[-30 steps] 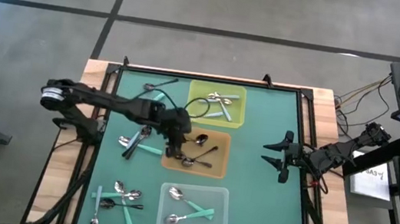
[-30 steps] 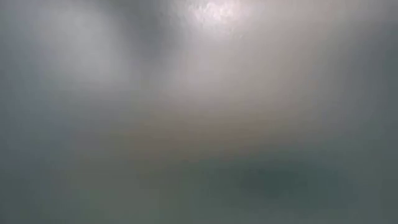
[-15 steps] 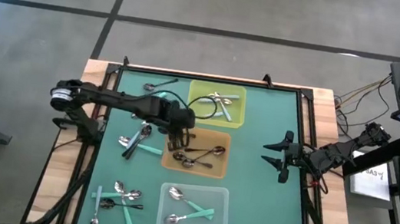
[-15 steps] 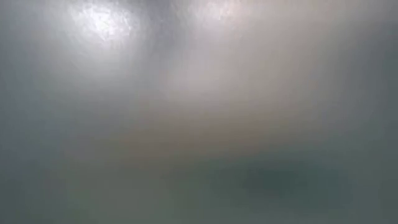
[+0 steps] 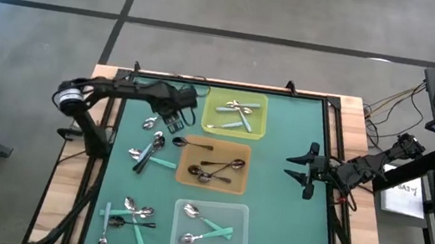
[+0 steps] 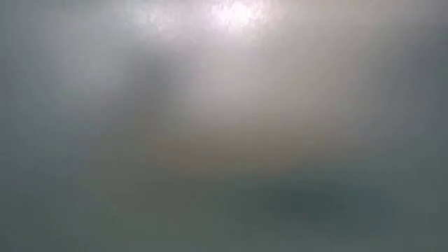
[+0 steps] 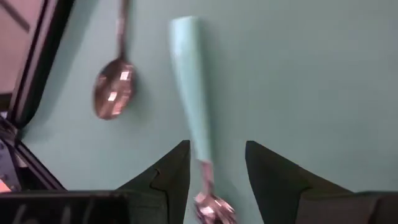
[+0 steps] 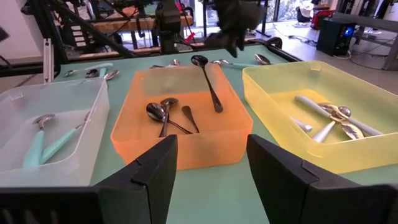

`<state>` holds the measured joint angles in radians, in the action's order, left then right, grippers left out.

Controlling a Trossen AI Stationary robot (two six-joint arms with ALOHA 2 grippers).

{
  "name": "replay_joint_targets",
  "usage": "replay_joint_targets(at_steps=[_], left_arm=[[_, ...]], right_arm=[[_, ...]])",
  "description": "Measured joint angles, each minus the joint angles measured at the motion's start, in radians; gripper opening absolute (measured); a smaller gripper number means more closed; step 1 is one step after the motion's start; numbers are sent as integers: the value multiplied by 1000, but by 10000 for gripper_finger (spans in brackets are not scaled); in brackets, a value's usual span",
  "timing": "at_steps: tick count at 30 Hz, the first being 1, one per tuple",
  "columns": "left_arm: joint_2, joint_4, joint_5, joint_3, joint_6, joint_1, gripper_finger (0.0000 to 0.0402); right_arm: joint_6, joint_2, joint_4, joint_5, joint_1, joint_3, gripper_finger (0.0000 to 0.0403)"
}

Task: Sort silverware by color (type)
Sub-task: Put the green spoon into the transparent bin

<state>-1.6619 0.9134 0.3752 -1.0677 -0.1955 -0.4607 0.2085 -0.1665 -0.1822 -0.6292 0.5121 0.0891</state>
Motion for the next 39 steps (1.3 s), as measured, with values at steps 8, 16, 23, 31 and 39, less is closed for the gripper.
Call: replay_joint_targets(at_steps=[8,16,23,31,39], left_arm=[[-28,-71,-29,10,67,-146,137],[-104,-155,-119,9,118,-171,137],[-197,-163,-116,-2,132,-179,137],[-209,-160,-170,-3,135,-180,58],[-150,-49,-172,-46,134,-193,38]], right_arm=[[0,0,0,0,0,0,185],[0,0,0,0,0,0,185],[0,0,1,0,0,0,185],[0,0,0,0,0,0,185],[0,0,0,0,0,0,185]])
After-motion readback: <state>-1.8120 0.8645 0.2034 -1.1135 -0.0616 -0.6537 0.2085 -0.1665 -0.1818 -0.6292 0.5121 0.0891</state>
